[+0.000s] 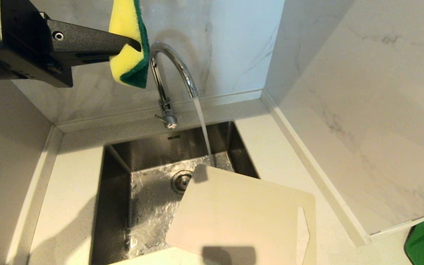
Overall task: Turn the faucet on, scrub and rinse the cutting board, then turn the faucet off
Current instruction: Put down the cleaning cloth
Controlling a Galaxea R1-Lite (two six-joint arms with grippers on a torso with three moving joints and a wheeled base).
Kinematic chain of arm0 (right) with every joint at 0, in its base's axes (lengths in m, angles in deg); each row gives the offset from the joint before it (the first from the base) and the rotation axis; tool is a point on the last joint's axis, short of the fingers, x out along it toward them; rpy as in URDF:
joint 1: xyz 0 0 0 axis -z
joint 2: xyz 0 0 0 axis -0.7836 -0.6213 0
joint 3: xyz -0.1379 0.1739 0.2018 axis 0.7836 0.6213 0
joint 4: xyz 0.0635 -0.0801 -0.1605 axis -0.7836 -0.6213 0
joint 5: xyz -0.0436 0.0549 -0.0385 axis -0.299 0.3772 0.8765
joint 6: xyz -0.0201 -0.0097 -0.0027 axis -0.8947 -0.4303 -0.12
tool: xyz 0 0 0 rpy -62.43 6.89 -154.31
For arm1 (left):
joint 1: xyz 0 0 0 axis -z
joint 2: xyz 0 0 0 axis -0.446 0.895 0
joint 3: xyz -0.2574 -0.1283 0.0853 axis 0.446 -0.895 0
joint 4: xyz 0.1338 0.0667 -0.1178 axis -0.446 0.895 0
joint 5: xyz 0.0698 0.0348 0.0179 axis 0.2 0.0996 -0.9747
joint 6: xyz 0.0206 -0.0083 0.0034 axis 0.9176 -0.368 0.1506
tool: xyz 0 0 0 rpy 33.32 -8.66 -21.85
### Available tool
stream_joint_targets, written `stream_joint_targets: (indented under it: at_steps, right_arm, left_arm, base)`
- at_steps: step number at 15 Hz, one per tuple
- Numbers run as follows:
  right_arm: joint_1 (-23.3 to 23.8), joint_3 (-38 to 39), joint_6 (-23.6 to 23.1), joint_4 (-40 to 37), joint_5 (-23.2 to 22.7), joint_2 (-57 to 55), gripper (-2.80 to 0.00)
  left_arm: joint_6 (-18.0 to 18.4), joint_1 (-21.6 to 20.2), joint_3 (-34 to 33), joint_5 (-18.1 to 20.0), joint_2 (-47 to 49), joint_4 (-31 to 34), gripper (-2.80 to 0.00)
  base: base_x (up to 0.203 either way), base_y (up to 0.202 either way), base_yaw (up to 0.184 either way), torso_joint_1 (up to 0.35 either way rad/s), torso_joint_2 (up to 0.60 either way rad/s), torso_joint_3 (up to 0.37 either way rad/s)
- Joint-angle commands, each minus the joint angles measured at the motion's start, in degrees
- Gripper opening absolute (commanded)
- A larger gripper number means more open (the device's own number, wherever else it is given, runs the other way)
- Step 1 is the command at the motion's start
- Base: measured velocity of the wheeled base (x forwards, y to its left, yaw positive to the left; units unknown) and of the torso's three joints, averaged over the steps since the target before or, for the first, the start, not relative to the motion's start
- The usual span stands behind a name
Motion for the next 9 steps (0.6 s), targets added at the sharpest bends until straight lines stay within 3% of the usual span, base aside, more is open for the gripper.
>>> stream_joint_targets:
  at_steps: [1,9]
  right_arm:
    - [0.2,0.09,0.24,-0.05,0.08,5.43,-2.8]
    - [0.2,0.09,0.24,-0.05,0.08,5.43,-2.8]
  left_arm:
    - [-0.13,0.02,0.3,0.23,0.37,0.13,-2.8]
    - [0.07,0.1,-2.69,0.07,0.53,-0.18,-2.8]
  base:
    - [0.0,0.0,0.0,0.0,0.0,0.0]
    - [0.0,0.0,0.0,0.0,0.0,0.0]
